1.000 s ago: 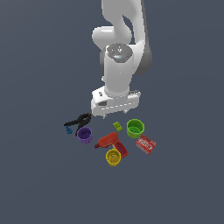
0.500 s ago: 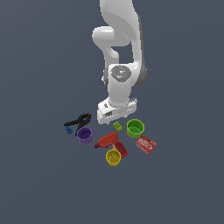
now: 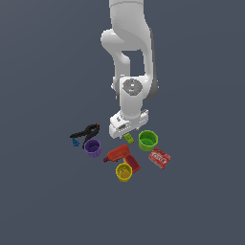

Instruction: Pick up a designated object from a clutter of objects.

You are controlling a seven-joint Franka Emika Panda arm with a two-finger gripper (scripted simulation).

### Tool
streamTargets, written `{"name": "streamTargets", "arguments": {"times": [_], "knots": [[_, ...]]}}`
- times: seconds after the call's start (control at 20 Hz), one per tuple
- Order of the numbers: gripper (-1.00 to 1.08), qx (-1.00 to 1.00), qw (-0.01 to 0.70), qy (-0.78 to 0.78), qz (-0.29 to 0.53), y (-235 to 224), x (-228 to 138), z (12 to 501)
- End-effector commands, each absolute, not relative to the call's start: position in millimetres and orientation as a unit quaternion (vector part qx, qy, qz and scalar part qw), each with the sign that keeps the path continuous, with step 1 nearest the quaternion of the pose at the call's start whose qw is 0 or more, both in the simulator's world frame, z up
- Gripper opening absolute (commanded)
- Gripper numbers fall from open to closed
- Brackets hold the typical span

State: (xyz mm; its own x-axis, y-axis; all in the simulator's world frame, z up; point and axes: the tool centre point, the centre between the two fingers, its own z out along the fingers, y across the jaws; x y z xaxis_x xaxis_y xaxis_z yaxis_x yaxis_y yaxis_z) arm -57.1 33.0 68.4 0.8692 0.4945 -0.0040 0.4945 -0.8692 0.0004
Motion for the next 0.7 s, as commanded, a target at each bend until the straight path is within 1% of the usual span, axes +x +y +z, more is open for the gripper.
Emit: {"name": "streamTargets", "arguments": {"times": [0.0, 0.35, 0.65], "knots": [[1.00, 0.965, 0.000, 0.261, 0.000, 33.9, -59.3, 64.1], [1.00, 0.965, 0.000, 0.262, -0.001, 34.0, -60.0, 60.9], [1.00, 0.965, 0.000, 0.262, 0.000, 34.2, -60.8, 42.0]]}}
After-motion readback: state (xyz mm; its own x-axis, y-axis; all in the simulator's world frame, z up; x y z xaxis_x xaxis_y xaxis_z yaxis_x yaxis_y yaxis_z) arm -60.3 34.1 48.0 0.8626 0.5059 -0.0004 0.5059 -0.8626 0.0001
